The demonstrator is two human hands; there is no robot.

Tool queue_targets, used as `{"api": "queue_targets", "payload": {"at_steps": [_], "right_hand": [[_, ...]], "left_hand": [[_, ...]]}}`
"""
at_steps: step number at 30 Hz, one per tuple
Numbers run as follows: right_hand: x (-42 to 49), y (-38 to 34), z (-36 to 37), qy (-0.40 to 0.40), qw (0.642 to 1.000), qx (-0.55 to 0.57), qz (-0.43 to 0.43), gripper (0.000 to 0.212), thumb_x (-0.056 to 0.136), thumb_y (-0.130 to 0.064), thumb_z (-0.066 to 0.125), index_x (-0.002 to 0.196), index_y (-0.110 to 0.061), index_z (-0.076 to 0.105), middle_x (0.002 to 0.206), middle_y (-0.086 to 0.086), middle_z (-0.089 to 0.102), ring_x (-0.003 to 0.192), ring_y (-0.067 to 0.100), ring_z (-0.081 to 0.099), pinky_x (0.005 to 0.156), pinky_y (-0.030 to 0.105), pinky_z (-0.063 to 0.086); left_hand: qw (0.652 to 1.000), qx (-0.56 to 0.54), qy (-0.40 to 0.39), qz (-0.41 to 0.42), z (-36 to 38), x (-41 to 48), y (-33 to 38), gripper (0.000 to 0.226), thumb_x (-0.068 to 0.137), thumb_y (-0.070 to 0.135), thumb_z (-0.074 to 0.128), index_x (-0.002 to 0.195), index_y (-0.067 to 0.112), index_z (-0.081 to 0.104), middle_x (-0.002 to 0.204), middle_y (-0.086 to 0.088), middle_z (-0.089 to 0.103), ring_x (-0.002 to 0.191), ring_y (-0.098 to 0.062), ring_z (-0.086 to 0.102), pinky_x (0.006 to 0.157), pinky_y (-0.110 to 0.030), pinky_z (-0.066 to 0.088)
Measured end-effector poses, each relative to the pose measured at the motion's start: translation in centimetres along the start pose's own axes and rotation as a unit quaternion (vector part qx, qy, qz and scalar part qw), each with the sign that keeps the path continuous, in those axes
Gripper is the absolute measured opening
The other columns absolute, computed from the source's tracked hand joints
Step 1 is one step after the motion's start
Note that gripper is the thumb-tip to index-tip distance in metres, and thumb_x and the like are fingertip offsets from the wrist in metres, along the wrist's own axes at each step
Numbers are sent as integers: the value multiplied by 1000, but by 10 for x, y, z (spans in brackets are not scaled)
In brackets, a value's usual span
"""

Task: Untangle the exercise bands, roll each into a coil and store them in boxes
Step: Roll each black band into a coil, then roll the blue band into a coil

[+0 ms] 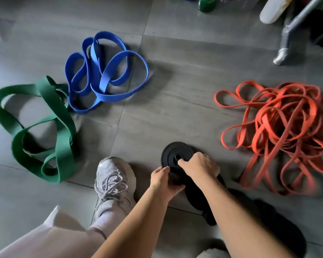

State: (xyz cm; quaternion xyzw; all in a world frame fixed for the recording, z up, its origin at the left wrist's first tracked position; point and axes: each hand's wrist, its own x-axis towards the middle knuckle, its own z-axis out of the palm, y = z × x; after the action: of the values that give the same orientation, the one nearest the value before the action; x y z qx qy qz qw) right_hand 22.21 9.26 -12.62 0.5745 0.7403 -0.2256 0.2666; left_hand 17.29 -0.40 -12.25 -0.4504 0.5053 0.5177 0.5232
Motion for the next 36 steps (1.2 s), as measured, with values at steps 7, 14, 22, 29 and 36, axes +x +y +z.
{"api": "queue_targets", "payload": {"at_steps": [7,14,22,29,36], "right_hand": [[5,0,-6,13,998,-53,-14,68,67,-65,63,115,-17,57,122,6,59,111,24,58,82,31,45],[1,11,-14,91,990,-47,-98,51,85,-58,50,108,-13,47,112,12,60,105,30,59,78,35,46],[23,-36,-15,70,980,66,-175,40,89,-44,52,117,-16,52,117,12,59,110,32,54,85,35,43],[17,-42,-17,31,977,95,-188,39,88,-37,56,120,-16,50,119,11,57,111,32,54,87,35,43],[-35,-51,-73,28,968,73,-237,48,85,-39,60,126,-19,45,121,10,55,112,30,53,88,35,44]], "left_hand": [[980,171,88,54,-8,-11,-1,22,92,22,53,78,7,51,72,-9,54,67,-26,55,65,-44,51],[850,350,132,370,3,-16,90,43,87,18,55,128,9,47,128,-10,48,107,-32,56,95,-45,48],[565,631,203,492,13,-5,254,56,86,11,53,139,12,34,143,-9,36,119,-35,48,91,-38,42],[392,791,223,413,-3,-7,240,26,85,17,59,109,9,61,114,-15,52,104,-37,54,81,-42,46],[337,763,144,533,2,-99,190,37,82,27,63,114,11,54,114,-10,54,109,-32,49,88,-36,39]]}}
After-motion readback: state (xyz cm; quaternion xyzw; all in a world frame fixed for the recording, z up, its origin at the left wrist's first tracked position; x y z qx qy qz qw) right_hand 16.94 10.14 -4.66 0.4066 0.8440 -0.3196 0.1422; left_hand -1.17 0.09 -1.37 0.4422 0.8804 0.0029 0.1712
